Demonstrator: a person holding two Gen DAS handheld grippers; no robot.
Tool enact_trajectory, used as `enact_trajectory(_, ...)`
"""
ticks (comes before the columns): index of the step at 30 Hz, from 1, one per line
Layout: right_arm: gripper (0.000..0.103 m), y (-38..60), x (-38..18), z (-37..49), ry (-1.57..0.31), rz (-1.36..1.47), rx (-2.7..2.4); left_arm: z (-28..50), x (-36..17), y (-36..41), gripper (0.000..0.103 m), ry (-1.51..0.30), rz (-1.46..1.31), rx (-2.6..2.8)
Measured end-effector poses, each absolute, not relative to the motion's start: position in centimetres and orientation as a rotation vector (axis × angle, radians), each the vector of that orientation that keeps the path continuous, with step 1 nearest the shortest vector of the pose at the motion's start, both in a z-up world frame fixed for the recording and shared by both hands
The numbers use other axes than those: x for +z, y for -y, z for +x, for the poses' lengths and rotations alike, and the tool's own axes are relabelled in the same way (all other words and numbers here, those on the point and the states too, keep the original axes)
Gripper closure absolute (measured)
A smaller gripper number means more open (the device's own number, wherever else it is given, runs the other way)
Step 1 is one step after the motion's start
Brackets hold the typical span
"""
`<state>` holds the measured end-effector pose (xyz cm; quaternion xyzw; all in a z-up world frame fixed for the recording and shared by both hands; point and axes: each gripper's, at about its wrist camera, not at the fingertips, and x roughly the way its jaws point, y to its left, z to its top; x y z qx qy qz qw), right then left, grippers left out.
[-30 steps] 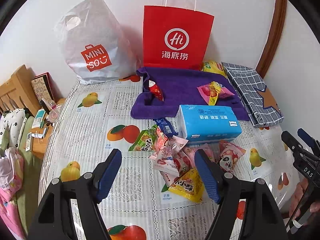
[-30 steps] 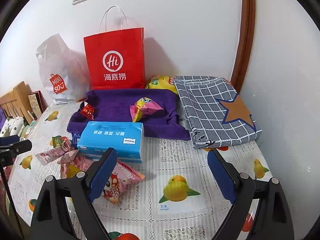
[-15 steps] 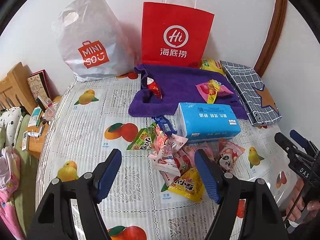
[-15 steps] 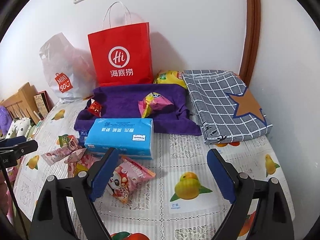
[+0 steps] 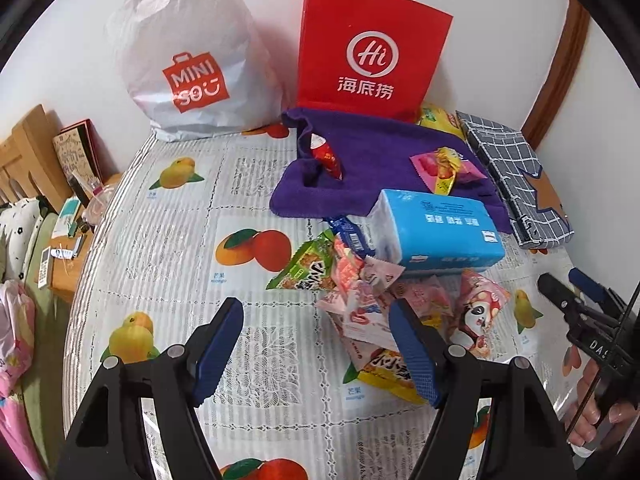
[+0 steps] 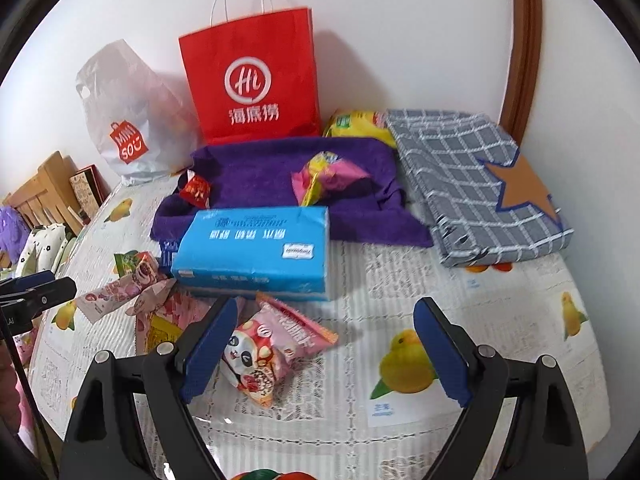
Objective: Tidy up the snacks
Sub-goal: 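Withdraw both grippers from the towel back toward the snack pile, then lower the right gripper onto the panda-print bag and close it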
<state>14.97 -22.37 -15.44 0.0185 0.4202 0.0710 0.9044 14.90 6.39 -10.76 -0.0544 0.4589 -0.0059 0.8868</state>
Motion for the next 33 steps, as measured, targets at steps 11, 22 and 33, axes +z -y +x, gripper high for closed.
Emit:
enact_trajectory(11,0.019,18.2,-19.0,17.7,-0.968,-0.032,0.148,16.1,-12.8,-7.9,0.03,-0.988,-0.134,-0.007)
enact_trajectory(22,0.02,21.1,-20.5,16.1,-1.028,-0.069,0.129,17.0,-13.6,-7.7,0.03,-0.998,-0.16,-0.024)
enact_trajectory(33,0.02,22.8,-20.5,14.5,-1.073,0.089,0.198,17.1,-13.6,-7.4,0.03,-0.991,-0.163,-0.029)
